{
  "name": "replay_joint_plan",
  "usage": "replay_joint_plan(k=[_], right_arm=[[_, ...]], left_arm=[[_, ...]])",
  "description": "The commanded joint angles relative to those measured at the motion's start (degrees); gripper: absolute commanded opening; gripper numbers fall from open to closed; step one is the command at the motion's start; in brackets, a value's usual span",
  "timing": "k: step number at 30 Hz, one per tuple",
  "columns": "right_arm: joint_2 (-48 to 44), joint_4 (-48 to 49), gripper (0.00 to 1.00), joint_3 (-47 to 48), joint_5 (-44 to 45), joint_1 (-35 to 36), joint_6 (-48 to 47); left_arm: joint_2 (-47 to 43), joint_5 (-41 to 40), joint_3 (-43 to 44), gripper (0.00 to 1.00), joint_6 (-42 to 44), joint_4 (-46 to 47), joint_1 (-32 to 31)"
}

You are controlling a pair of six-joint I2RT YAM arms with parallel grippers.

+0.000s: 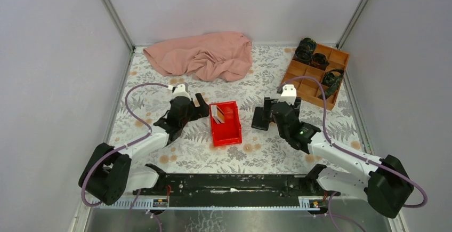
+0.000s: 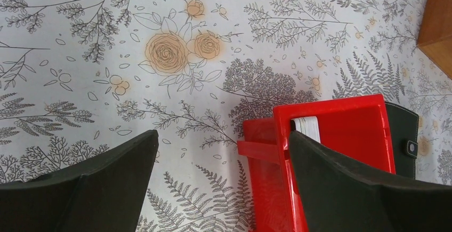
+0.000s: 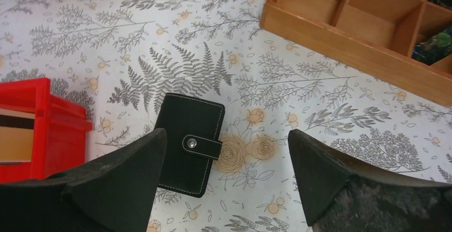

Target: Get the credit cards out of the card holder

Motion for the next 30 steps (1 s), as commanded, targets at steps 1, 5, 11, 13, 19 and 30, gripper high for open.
replay_joint_plan(k=[1, 5, 11, 13, 19, 30], right_arm=[[1.5, -0.1, 0.91, 3.1, -3.1, 0.3, -0.7], [2.4, 1.9, 0.77, 3.4, -8.8, 0.3, -2.9], [4.7, 2.5, 0.51, 5.6, -17.9, 0.3, -4.0], [5.5, 2.5, 0.34, 6.2, -20.4, 0.3, -4.2], [3.8, 3.4, 0.00, 4.7, -29.7, 3.5, -6.3], [5.8, 1.1, 0.00, 0.8, -28.0, 18.2, -0.7]], left_arm=[[-0.3, -2.3, 1.7, 1.00, 1.1, 0.8, -0.4], [0.1, -1.8, 2.2, 1.00, 1.8, 0.1, -0.4], [-0.5, -1.6, 2.2, 1.00, 2.0, -0.6, -0.4], [-0.9, -1.5, 2.2, 1.00, 1.9, -0.9, -0.4], [-2.3, -1.6, 1.7, 1.00, 1.9, -1.0, -0.4], [-2.6, -1.7, 1.3, 0.99, 1.8, -0.7, -0.4]])
